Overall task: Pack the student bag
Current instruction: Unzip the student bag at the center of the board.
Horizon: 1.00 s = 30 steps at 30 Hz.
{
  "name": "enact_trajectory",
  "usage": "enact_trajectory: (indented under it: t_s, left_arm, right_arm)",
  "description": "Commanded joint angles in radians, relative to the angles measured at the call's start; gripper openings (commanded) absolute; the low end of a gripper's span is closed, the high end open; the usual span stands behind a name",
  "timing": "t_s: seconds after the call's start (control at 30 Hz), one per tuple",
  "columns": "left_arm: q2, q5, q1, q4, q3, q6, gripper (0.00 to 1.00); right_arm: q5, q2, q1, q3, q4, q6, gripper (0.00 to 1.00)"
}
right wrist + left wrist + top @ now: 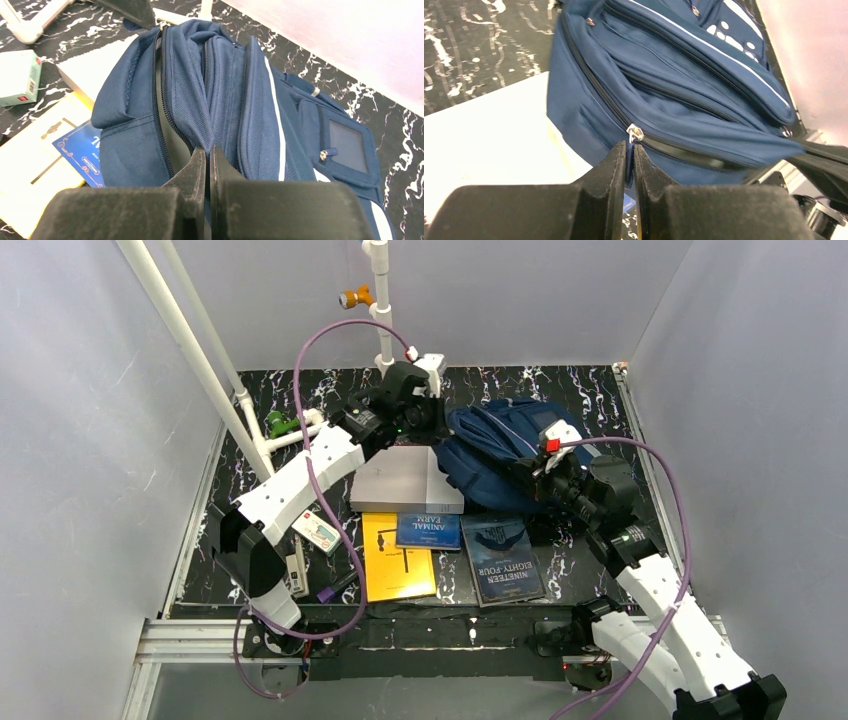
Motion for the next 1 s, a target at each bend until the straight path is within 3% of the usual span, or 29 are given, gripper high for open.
enact_trajectory:
  t_s: [0.0, 0.27, 0.37, 0.43, 0.47, 0.53, 0.6, 0.7, 0.87, 0.97]
  left_arm:
    - [-0.089, -0.069, 0.07, -0.039, -0.032, 0.043, 0.0]
    - [-0.143, 0.17, 0.07, 0.054, -0.096, 0.062, 0.0]
    - [-0.192, 0.275, 0.069, 0.123, -0.14, 0.037, 0.0]
    - [-0.213, 0.319, 0.07, 0.162, -0.164, 0.008, 0.0]
    - [-0.215, 0.338, 0.07, 0.173, -0.168, -0.003, 0.0]
    - [-0.209, 0.376, 0.07, 0.178, -0.162, -0.022, 0.0]
    - [-0.198, 0.407, 0.07, 0.18, -0.154, -0.039, 0.0]
    - [-0.184, 0.414, 0.068, 0.19, -0.152, -0.055, 0.0]
    - [-0.171, 0.419, 0.067, 0.196, -0.152, -0.081, 0.0]
    - [-0.167, 0.426, 0.058, 0.198, -0.15, -0.086, 0.0]
  right_arm:
    - [-0.036, -0.038, -0.032, 0.018, 0.108, -0.011, 0.01]
    - [-0.167, -0.083, -0.032, -0.011, 0.189, -0.071, 0.01]
    - [-0.104, -0.051, -0.032, -0.016, 0.194, -0.117, 0.01]
    - [-0.07, -0.003, -0.032, 0.041, 0.096, -0.167, 0.01]
    - [-0.049, 0.026, -0.032, 0.081, 0.015, -0.178, 0.09]
    - [-0.023, 0.089, -0.032, 0.183, -0.156, -0.18, 0.33]
    - [-0.008, 0.144, -0.031, 0.275, -0.302, -0.152, 0.43]
    - [-0.06, 0.201, -0.026, 0.342, -0.367, -0.118, 0.5]
    - [-0.13, 0.277, 0.062, 0.448, -0.413, -0.061, 0.94]
    - [0.042, 0.311, 0.198, 0.495, -0.442, -0.054, 0.98]
